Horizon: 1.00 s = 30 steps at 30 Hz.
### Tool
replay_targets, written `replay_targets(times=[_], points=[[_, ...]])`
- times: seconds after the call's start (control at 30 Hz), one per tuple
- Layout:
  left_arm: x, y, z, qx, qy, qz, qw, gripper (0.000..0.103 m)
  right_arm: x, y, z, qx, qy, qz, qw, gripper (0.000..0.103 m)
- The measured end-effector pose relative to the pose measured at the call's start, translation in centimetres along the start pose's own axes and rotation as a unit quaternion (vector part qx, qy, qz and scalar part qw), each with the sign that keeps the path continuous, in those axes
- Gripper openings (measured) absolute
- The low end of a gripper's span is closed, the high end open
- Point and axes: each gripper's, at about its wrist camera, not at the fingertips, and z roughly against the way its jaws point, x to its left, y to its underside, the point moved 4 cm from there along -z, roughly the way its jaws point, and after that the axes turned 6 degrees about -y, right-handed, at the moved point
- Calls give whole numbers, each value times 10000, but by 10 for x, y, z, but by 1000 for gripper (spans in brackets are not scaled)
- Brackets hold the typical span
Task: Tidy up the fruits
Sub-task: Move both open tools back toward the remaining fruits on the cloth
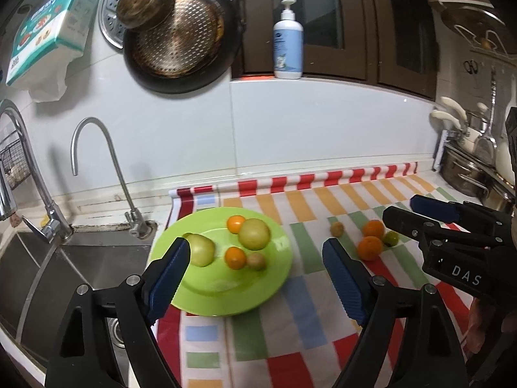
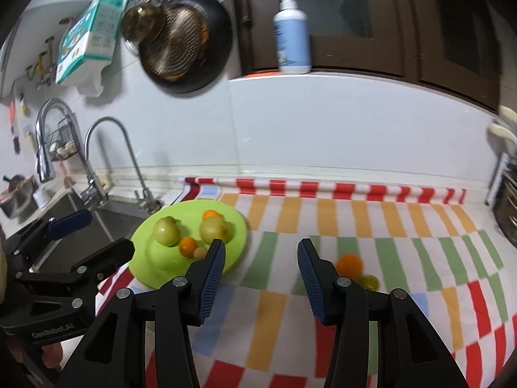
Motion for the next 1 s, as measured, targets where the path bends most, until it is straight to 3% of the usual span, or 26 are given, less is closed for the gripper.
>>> replay_targets(times=[0.27,0.57,1.0], points=[[-34,4,9,-155,272,-176,9994,87,-31,14,34,-265,574,-47,9980,68],[-76,8,0,-189,585,-410,9973,87,-66,27,41,14,752,24,9972,69],[-127,11,-42,-63,1039,-974,9898,86,-112,42,14,480,847,158,9951,68]])
